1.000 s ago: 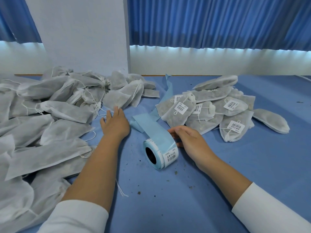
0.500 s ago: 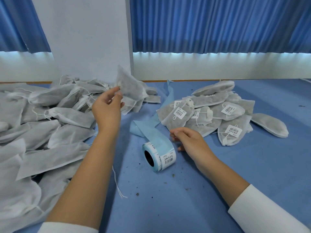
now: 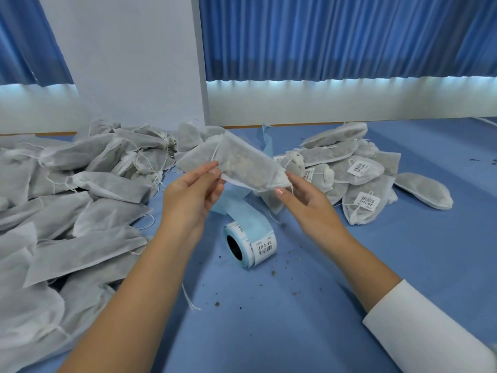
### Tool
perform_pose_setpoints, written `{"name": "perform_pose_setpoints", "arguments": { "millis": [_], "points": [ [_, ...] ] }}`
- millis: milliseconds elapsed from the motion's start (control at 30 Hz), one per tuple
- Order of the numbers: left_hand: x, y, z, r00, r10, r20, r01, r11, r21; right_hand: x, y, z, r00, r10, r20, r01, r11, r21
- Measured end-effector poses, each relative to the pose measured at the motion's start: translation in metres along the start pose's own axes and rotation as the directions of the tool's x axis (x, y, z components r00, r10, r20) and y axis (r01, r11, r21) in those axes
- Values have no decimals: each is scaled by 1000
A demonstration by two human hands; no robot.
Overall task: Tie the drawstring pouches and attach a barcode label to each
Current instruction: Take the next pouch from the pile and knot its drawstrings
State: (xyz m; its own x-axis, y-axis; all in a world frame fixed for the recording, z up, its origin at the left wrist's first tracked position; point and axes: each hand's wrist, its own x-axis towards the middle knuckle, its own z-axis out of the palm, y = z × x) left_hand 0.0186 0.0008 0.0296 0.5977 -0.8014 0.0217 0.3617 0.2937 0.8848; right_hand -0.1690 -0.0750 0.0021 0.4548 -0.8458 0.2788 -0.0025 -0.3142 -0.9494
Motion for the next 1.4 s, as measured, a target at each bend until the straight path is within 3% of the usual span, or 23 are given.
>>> {"name": "perform_pose_setpoints", "arguments": {
  "millis": [167, 267, 333, 400, 433, 500, 567, 633, 767, 900, 967, 1067, 1167, 1267, 1400],
  "points": [
    [-4, 1, 1, 999, -13, -36, 13, 1000, 16, -3, -7, 0, 993, -25, -112, 29, 999, 31],
    [-2, -1, -1, 988, 122, -98, -89, 953, 289, -7, -11, 0, 994, -40, -102, 45, 998, 46],
    [-7, -1, 1, 936, 350, -35, -265, 765, 587, -11, -13, 3, 995, -58, -79, 59, 998, 3],
    [-12, 0, 1, 792, 571, 215, -521, 450, 725, -13, -15, 7, 995, -84, -54, 82, 996, -41],
    [-14, 0, 2, 701, 603, 382, -635, 283, 719, -15, -17, 8, 995, -99, -29, 97, 994, -51],
    [-19, 0, 5, 570, 508, 646, -771, 59, 634, -18, -19, 12, 989, -142, 50, 144, 989, -44],
    [-25, -2, 10, 531, 343, 775, -817, -36, 576, -20, -20, 12, 978, -165, 130, 170, 985, -30],
    [-28, -4, 12, 530, 243, 812, -828, -58, 558, -20, -19, 10, 975, -147, 168, 153, 988, -26],
    [-25, 2, 10, 584, 170, 794, -809, 43, 586, -19, -18, 8, 982, -159, 103, 165, 985, -52],
    [-21, 10, 4, 583, 161, 797, -797, -76, 599, -18, -15, 8, 975, -215, 55, 222, 940, -259],
    [-20, 18, -2, 572, 179, 800, -797, -108, 594, -18, -14, 8, 973, -232, 11, 226, 936, -270],
    [-24, 25, -3, 620, 184, 763, -770, -44, 636, -18, -13, 9, 968, -248, -27, 236, 946, -222],
    [-34, 31, 2, 793, 93, 602, -601, 287, 746, -19, -15, 11, 959, -276, -64, 259, 947, -191],
    [-42, 32, 10, 806, -100, 584, -448, 540, 712, -20, -18, 10, 949, -290, -119, 273, 951, -147],
    [-47, 20, 25, 880, -137, 455, -117, 866, 486, -21, -16, 12, 937, -323, -135, 298, 938, -175]
  ]
}}
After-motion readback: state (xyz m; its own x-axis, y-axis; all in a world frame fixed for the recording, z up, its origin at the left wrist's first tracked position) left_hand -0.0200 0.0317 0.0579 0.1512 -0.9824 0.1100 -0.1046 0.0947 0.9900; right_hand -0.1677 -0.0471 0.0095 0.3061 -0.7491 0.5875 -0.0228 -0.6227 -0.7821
